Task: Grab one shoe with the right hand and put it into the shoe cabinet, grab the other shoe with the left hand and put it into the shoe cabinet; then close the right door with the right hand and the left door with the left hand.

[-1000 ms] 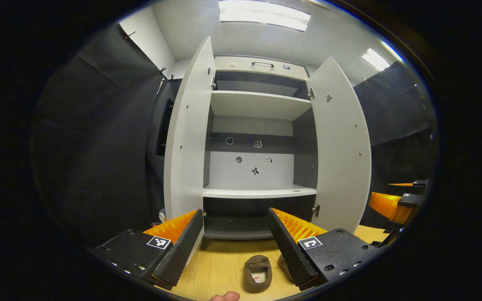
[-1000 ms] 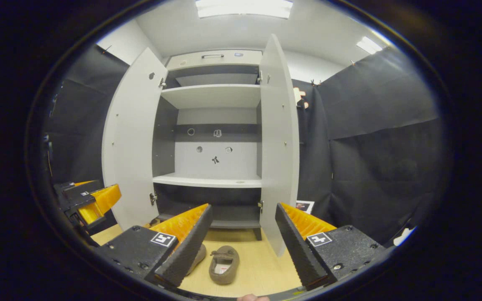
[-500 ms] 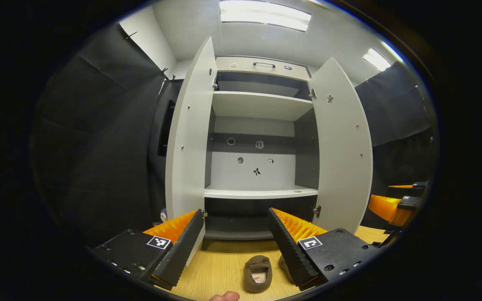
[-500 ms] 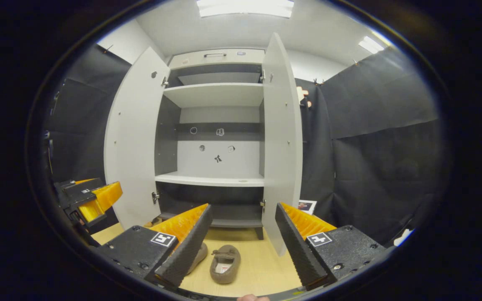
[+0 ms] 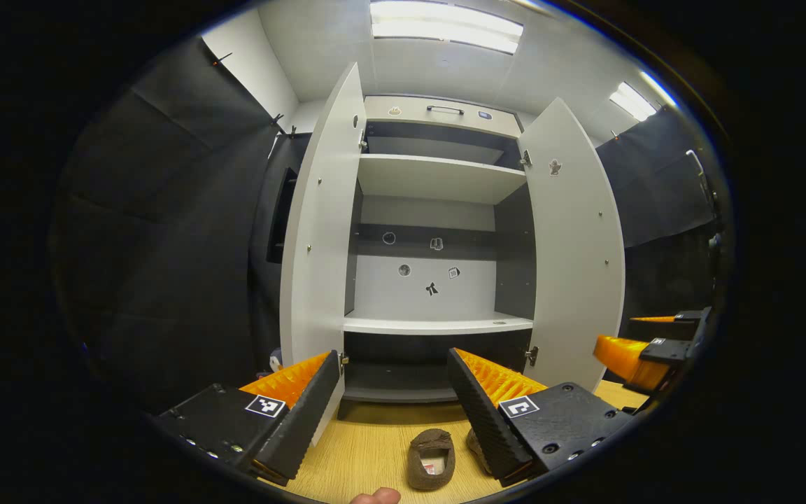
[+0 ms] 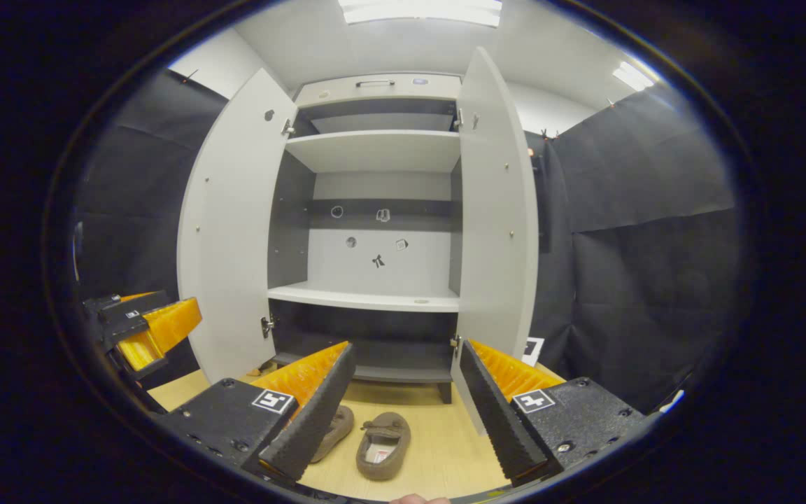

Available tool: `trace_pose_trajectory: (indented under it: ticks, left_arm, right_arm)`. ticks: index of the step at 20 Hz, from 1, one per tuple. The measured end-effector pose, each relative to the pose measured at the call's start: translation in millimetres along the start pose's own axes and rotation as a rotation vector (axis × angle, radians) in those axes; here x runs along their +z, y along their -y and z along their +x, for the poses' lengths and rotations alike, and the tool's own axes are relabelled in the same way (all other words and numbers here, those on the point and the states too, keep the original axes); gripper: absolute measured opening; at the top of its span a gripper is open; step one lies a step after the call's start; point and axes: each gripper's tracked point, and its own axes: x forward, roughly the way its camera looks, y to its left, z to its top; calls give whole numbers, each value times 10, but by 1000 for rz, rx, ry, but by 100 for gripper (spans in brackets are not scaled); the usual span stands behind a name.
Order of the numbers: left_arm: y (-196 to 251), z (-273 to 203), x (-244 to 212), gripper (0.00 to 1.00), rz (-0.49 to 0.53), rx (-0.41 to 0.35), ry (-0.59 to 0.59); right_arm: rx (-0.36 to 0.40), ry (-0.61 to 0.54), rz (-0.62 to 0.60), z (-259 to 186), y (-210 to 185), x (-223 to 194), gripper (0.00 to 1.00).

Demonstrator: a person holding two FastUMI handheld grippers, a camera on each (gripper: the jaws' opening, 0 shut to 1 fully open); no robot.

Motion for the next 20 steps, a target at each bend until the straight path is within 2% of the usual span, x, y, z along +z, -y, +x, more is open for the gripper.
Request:
trace_pose_trajectory:
  ticks: [4,7,8,11,12,15,17,18,20]
  left_arm:
    - [-74,-22,0,95,7,16,0]
    - [-140,-38,-7,95,5,31,-5]
    - [-161,-40,-9,95,7,36,-6]
    - [-218,-50,-20,95,10,48,-10]
    - [-219,-58,-22,95,6,46,-10]
    - [-277,-58,-50,95,-5,56,-15]
    - [-315,-69,-77,95,-4,69,-26]
    - [-335,-80,-88,95,-4,73,-29]
    - [-365,-78,-113,95,-4,82,-37]
  right_arm:
    - [58,-103,26,336,-201,-431,99]
    - [106,-233,28,560,-407,-985,98]
    - [112,-283,22,628,-445,-1206,94]
    - [158,-434,31,740,-622,-1849,93]
    - [158,-480,34,773,-650,-2048,93]
    - [121,-579,8,898,-564,-2530,78]
    - [100,-613,-15,975,-527,-2718,75]
    - [97,-637,-19,1017,-517,-2819,69]
    - [99,-660,-13,1099,-543,-2939,68]
